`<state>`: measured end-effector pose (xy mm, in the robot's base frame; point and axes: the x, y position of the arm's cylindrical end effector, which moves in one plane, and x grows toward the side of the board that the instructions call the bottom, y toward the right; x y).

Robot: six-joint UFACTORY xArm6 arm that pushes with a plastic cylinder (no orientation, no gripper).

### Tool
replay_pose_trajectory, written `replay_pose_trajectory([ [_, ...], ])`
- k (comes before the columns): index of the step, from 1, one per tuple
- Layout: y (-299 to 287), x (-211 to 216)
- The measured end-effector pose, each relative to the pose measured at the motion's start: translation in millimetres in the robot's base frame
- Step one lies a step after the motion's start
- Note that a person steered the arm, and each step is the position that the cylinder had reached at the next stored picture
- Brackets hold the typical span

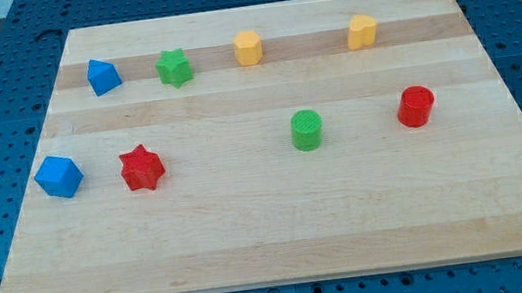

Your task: Slide green star closer to the green circle

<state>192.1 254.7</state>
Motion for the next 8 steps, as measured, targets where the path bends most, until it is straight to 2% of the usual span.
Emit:
replay_pose_trajectory([
  [2, -175, 1],
  [3, -266, 14],
  [5, -321, 77],
  [6, -330, 85],
  [8, -334, 74],
])
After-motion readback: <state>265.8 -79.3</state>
